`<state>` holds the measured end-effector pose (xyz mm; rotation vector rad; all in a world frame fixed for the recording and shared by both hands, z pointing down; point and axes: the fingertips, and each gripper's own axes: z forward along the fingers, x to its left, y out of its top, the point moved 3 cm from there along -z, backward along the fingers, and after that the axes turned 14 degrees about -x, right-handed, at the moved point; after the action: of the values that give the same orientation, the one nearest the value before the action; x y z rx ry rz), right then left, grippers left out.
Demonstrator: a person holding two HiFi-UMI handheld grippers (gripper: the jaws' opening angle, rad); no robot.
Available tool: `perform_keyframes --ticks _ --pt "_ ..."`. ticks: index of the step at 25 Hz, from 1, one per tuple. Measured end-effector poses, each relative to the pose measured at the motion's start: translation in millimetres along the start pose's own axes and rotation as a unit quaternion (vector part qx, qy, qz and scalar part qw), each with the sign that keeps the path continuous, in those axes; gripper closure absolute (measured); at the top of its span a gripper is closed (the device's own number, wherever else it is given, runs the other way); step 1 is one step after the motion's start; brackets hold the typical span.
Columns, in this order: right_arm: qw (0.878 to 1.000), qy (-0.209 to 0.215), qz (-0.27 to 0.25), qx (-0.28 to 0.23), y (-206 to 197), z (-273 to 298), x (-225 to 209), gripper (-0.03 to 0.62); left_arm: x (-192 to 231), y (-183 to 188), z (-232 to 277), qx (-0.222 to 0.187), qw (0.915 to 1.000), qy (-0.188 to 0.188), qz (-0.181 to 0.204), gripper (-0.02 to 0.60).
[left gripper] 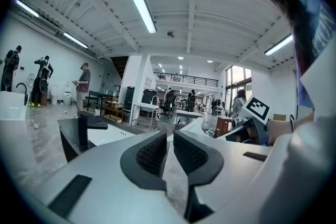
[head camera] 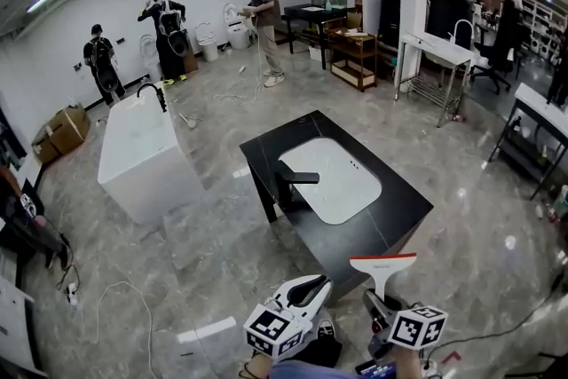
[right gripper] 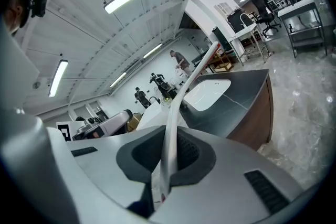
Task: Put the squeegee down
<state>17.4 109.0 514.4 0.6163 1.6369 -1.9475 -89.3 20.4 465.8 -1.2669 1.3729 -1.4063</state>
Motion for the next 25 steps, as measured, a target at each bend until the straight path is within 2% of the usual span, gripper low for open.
perform_keyframes --ticks 6,14,19,25 --pt "1.0 -0.021 -0.004 -0.009 42.8 32.6 -28.6 0.565 27.1 3.9 56.6 0.007 0.9998 -0.018 0.008 0.534" --pt "1.0 -0.026 0.003 0.01 71.1 69.1 -55.3 0.565 57.0 3.2 115.5 -0.003 0.9994 -0.031 0.011 0.534" --pt "1.0 -0.024 0.008 0.005 83.4 87.6 -73.1 0.565 70.6 1.8 137.7 0.001 0.9992 -0.04 0.008 0.534" --pt "0.999 -0.043 0.011 0.009 92.9 97.1 -83.0 0.565 84.1 -8.6 155.1 0.002 0.9992 -0.041 -0.003 0.534"
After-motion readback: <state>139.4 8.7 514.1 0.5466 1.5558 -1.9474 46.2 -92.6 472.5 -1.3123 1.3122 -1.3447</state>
